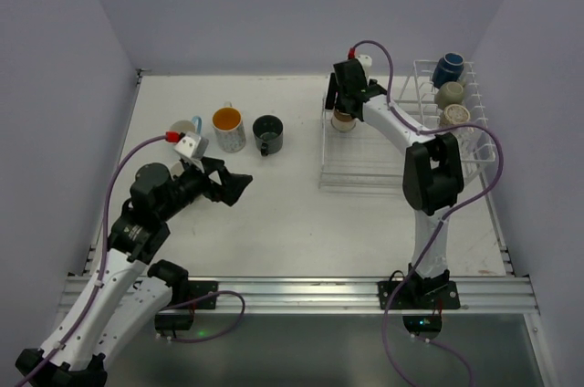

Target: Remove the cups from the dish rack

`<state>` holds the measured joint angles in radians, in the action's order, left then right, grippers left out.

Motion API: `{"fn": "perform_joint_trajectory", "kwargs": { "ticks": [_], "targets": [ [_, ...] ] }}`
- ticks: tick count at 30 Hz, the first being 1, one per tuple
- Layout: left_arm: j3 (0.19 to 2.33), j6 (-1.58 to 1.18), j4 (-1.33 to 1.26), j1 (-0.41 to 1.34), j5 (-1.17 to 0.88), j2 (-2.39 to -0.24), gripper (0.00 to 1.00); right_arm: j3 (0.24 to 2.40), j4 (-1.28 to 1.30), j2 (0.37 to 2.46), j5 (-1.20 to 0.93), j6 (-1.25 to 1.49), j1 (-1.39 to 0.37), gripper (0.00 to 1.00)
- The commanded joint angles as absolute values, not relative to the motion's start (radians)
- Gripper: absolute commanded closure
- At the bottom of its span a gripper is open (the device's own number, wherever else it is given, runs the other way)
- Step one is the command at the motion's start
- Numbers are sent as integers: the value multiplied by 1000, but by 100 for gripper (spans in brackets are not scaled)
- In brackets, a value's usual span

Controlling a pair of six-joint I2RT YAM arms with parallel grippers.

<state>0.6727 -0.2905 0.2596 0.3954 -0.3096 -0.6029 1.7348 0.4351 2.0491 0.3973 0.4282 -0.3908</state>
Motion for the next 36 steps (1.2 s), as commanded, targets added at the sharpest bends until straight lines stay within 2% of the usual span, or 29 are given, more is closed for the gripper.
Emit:
{"fn": "perform_joint_trajectory", "kwargs": {
  "ticks": [1,2,5,6,7,8,10,16,19,26,30,36],
  "targets": [
    [687,-264,239,400,-307,-612,0,1790,448,2069,388,413,-382,21],
    [687,-264,239,400,-307,-615,0,1793,448,2072,387,411,-382,21],
    [687,-264,239,399,-308,-623,0,1801,462,2075,387,413,-382,33],
    [687,-267,238,399,-310,-626,0,1801,463,2069,387,417,-382,39],
    [687,-267,238,397,-314,-629,0,1789,463,2059,388,420,-380,51],
    [687,-271,236,397,-318,-635,0,1780,459,2027,393,422,-380,58],
    [687,-282,224,397,-346,-641,0,1726,414,1975,400,423,-383,68],
    [683,-397,111,399,-468,-678,2,1540,308,1677,348,429,-402,71],
    [669,-491,19,399,-527,-693,3,1392,230,1497,249,462,-429,72],
    [576,-792,-328,413,-672,-776,13,1023,-47,1133,-190,664,-503,71],
    [522,-911,-506,455,-664,-790,19,847,-259,1013,-333,854,-564,71],
    [518,-957,-566,506,-611,-790,24,752,-420,989,-455,1011,-598,71]
  ]
}}
